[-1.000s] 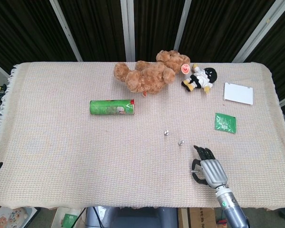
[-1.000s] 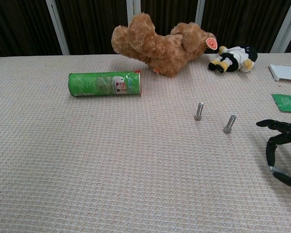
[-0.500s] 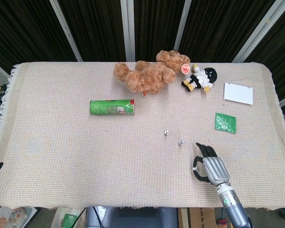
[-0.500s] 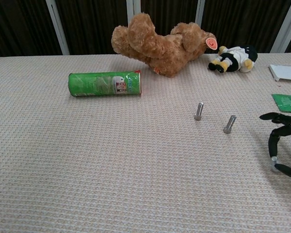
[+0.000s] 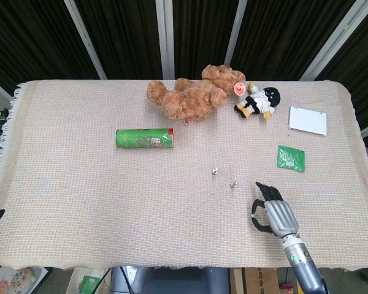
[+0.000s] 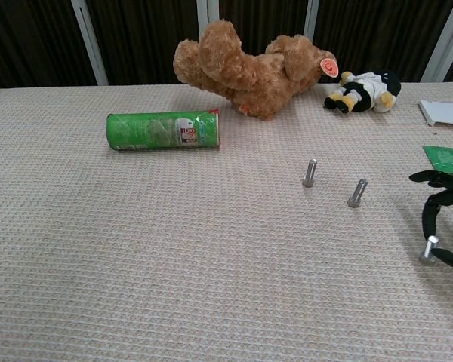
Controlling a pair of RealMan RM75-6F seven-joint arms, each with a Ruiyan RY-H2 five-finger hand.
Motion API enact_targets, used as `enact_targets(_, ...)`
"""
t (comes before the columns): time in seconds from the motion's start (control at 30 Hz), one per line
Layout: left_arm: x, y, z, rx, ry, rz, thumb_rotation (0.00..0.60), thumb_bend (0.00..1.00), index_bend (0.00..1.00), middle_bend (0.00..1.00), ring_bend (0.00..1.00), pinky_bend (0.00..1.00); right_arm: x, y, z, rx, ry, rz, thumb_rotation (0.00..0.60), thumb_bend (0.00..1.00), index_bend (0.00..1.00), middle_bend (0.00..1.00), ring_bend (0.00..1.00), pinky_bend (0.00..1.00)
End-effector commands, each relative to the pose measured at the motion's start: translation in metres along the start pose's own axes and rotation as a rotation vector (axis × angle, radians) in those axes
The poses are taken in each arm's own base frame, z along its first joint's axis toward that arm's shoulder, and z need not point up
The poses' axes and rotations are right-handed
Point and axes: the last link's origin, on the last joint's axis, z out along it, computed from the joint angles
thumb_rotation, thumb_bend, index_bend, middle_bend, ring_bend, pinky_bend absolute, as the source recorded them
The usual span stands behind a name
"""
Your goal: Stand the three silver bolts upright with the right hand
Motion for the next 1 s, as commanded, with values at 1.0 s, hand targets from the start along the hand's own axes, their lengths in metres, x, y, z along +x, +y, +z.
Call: enact_targets(1.0, -0.0001, 0.0002, -0.0001, 0.000, 0.005, 0.002, 0.600, 0.24, 0.11, 0.06, 0.00, 0.08, 0.0031, 0.0039, 0.0009, -0.026, -0.012, 0.011, 0.600, 0.38, 0.55, 0.00, 0.00, 0.00)
